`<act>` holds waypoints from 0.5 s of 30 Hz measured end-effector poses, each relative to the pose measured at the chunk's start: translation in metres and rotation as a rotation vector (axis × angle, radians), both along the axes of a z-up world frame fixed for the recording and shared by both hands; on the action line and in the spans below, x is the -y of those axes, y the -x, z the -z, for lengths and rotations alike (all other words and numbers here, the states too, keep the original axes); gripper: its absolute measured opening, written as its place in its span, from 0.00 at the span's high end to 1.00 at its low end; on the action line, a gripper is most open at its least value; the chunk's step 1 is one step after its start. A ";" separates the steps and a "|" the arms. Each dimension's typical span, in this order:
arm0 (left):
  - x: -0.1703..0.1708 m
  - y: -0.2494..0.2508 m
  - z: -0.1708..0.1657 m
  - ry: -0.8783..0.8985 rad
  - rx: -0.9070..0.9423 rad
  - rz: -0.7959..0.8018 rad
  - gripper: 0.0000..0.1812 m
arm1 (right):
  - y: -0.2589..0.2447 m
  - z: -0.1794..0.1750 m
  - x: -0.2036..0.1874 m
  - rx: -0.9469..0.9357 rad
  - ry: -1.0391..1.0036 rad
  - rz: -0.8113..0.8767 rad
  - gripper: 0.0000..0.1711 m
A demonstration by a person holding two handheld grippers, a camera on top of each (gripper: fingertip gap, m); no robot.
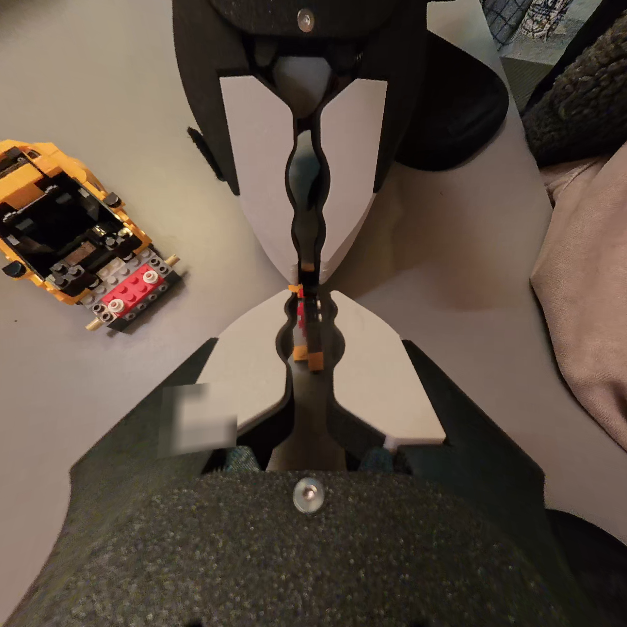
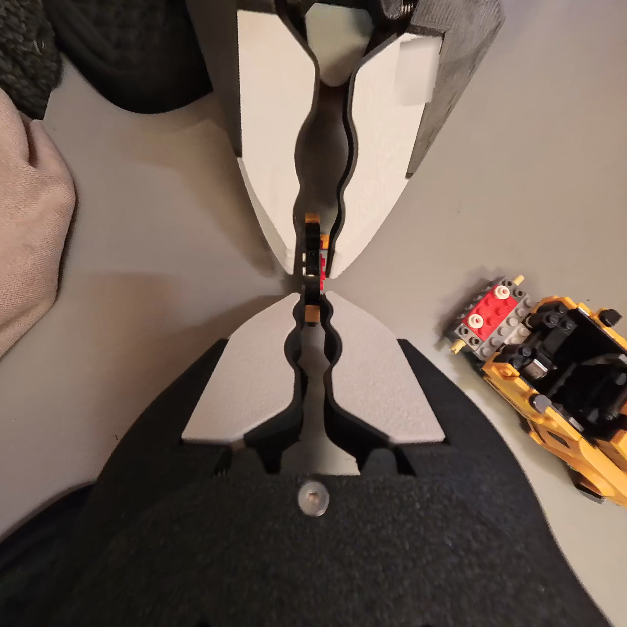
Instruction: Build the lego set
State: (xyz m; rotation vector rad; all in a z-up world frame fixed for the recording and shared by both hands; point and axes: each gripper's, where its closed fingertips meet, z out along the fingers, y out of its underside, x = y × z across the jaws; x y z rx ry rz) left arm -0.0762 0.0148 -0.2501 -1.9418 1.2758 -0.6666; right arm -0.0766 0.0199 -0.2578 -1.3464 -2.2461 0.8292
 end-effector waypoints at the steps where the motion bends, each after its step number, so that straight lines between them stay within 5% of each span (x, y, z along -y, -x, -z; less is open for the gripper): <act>1: -0.001 -0.001 0.001 -0.003 -0.004 -0.004 0.92 | 0.000 0.000 0.000 0.002 -0.003 -0.002 0.96; 15: -0.002 -0.002 0.003 0.000 -0.022 -0.026 0.96 | -0.002 -0.011 0.000 -0.060 -0.072 -0.001 0.96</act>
